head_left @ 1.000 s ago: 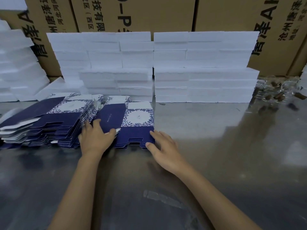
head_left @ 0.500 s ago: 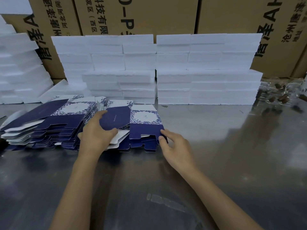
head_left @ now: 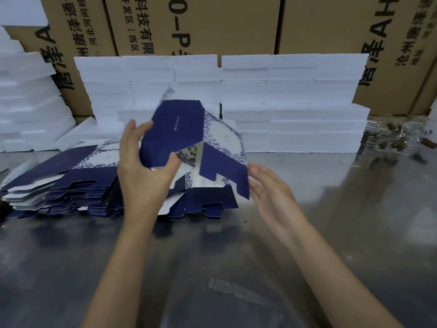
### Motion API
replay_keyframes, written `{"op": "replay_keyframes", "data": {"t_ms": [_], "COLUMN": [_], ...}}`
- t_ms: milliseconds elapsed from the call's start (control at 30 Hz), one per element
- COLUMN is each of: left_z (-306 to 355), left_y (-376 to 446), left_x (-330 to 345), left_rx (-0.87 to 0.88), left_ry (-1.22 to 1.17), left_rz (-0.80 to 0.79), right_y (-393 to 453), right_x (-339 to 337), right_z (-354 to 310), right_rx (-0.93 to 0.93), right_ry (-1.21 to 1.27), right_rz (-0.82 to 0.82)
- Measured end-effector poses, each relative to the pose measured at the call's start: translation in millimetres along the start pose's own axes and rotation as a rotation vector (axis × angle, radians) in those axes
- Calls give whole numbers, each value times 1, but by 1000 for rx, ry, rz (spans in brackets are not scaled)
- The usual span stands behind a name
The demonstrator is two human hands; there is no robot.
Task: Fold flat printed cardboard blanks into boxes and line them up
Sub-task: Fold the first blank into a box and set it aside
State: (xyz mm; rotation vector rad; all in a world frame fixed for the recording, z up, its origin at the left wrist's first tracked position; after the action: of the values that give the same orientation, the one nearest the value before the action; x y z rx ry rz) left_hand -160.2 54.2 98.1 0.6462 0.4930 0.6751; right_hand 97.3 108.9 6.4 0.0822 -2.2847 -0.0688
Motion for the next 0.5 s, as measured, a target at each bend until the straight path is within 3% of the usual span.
{"op": "replay_keyframes", "data": {"t_ms": [167, 267, 367, 500], "left_z": [39, 60, 79, 85], "left_y": [-29, -54, -75, -100], "left_x": [37, 55, 72, 103], "left_rx": [142, 232, 348, 400], "left_ry": [44, 43, 53, 108], "left_rz": [-70, -64, -106, -313], "right_y": [-10, -19, -24, -29], "right_x": [-30, -50, -57, -50], "right_z": [-37, -37, -24, -21], "right_rx": [-1, 72, 168, 232], "right_ry": [-316, -376, -326, -138], "right_rz": [162, 258, 221, 79]}}
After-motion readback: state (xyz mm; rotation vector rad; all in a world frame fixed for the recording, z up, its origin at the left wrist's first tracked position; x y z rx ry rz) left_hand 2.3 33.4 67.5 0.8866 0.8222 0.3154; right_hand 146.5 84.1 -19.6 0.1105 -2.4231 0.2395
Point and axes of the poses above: each hand's wrist, its own y-axis towards the middle knuckle, its own x-axis out of the palm, z = x × y, the point moved 10 cm from there along y, towards the middle knuckle, and after that the axes turned 15 degrees about y, right-handed, at the moved point
